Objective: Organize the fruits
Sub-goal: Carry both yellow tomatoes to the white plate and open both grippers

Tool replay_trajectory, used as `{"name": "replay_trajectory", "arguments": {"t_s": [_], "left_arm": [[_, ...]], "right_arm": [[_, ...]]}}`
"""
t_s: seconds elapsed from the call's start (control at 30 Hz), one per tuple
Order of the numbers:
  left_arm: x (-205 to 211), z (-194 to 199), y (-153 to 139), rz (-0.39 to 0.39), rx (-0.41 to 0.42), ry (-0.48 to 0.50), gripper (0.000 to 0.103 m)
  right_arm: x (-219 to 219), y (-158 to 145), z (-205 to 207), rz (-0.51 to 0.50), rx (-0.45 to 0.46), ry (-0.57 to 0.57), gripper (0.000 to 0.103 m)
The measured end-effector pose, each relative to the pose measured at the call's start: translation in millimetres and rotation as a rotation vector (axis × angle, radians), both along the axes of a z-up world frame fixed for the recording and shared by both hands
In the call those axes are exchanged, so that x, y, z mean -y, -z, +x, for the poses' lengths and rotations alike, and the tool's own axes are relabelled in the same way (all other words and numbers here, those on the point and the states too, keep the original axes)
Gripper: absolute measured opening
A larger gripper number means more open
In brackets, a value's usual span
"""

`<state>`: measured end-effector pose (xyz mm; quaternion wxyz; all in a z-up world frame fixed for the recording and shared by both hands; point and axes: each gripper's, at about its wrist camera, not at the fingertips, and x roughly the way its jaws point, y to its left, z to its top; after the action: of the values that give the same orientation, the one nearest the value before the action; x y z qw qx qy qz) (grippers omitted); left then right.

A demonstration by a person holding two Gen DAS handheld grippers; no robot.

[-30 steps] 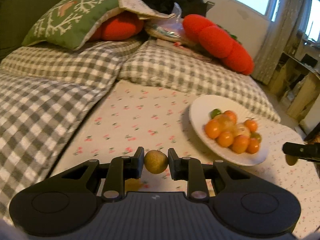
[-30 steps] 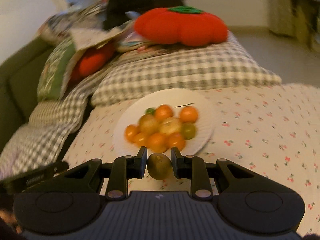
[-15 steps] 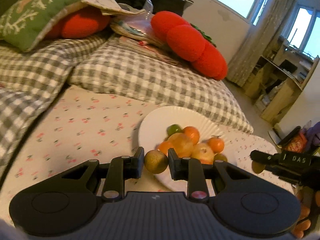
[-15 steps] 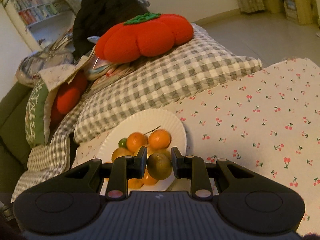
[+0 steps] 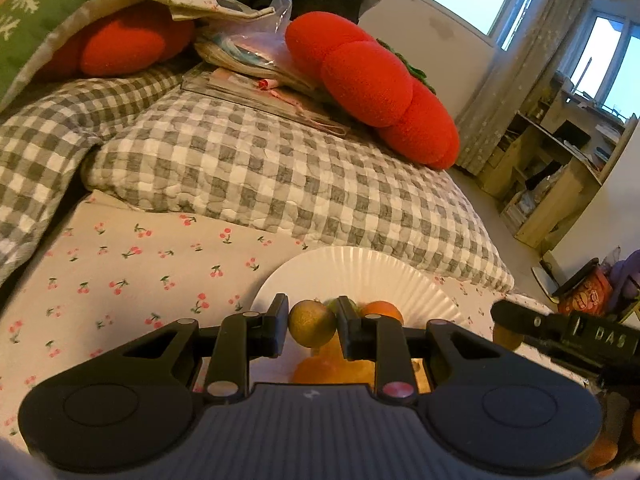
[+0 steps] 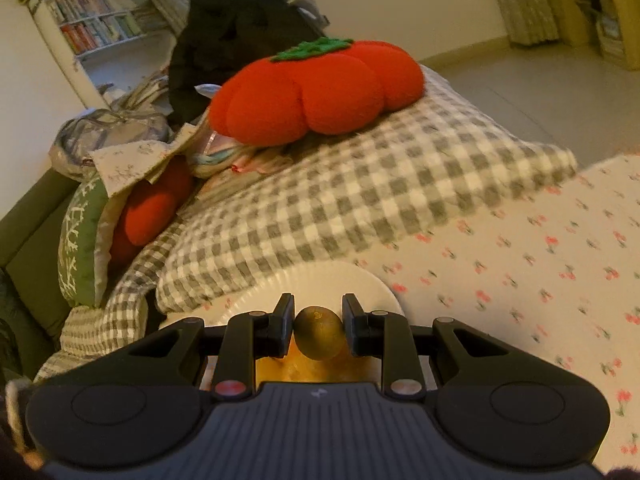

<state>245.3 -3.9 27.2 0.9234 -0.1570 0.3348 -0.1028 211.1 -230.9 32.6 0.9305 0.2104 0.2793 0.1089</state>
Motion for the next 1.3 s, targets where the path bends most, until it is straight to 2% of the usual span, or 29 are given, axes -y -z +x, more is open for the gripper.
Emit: {"name": "replay_trajectory", "arguments": {"t_s": [0.13, 0.3, 0.4, 0.5, 0.6, 0.73, 0.9, 1.07, 1.3], "left_arm": [[3.0, 9.3, 6.9, 0.005, 0.001, 0.014, 0.018], [5.6, 17.5, 14.5, 0.022, -0.002, 0.026, 0.019], [6.8, 20.7, 19.8, 0.026, -0.008, 0.030, 0.019], [6.3, 20.6, 23.7, 0.023, -0.018, 0.033, 0.019], [3.1, 21.1, 24.8, 0.008, -0.020, 0.026, 0.019], [2.6, 20.9, 24.4, -0.001, -0.025, 0.038, 0.022], [1.3, 15.5, 22.3, -0.004, -0.021, 0.042, 0.023], [-5.4, 4.9, 11.1, -0.025, -0.006, 0.035, 0.026], [-13.2, -24.6, -8.8, 0.021, 0.030, 0.023, 0.032]], "right_arm": [[-8.6, -1.7, 16.4, -0.058, 0.029, -0.034, 0.023], [-26.4, -3.0, 25.2, -0.201, 0.089, -0.094, 0.023], [-30.0, 5.2, 31.2, -0.204, 0.076, -0.102, 0.023], [-36.0, 11.4, 34.0, -0.251, 0.068, -0.108, 0.023], [-35.8, 14.0, 36.1, -0.226, 0.053, -0.126, 0.023], [-40.6, 18.9, 37.6, -0.263, 0.040, -0.119, 0.024], [-39.2, 22.0, 38.8, -0.249, 0.017, -0.117, 0.026], [-39.2, 11.0, 32.7, -0.233, 0.028, -0.095, 0.026], [-51.9, -7.4, 11.2, -0.242, 0.062, -0.111, 0.026]]}}
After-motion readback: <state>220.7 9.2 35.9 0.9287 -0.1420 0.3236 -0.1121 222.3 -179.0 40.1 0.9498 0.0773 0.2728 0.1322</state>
